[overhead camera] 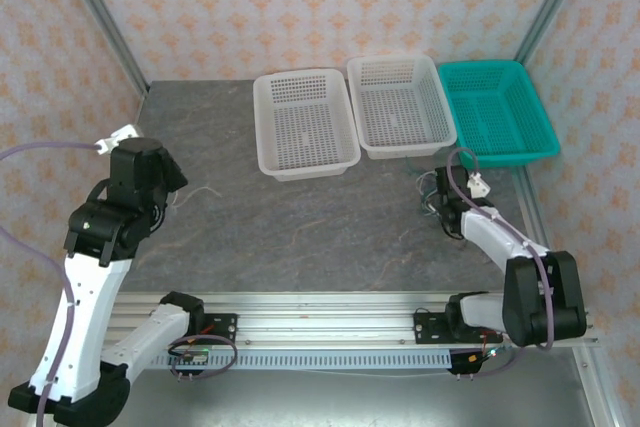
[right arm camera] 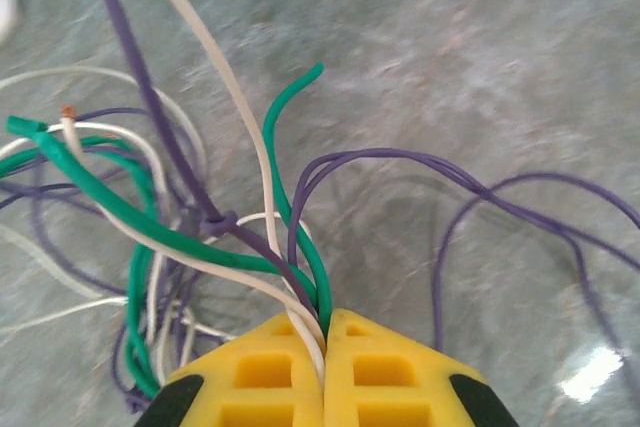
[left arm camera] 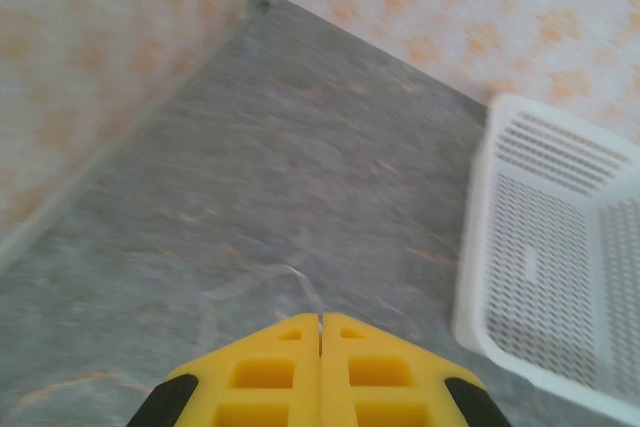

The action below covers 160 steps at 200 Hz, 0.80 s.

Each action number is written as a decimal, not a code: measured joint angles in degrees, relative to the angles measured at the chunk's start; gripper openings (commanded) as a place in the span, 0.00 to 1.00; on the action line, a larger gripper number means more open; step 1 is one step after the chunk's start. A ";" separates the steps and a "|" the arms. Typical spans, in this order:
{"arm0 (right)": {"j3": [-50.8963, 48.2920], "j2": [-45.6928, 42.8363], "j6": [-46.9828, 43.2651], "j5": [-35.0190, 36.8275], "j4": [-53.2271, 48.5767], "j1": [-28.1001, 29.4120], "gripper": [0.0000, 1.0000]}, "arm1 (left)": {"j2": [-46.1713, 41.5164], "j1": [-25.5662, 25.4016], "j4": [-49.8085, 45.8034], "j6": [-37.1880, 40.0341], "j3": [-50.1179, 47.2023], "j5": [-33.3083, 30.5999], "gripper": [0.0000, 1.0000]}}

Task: Untangle the cables

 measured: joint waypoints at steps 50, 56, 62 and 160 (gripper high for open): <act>-1.51 -3.69 -1.90 -10.51 1.92 6.71 0.10 | 6.86 0.11 3.02 1.70 5.01 13.53 0.00; -1.95 -4.61 -1.73 -11.26 1.95 7.91 0.18 | 7.19 0.11 3.04 1.70 5.90 14.01 0.00; -2.23 -5.31 -1.68 -11.98 1.92 8.72 0.29 | 7.52 0.11 3.06 1.70 7.13 14.58 0.00; 2.01 -24.06 -0.72 -12.98 -8.20 9.38 0.82 | 26.75 0.11 2.29 4.83 52.81 16.96 0.00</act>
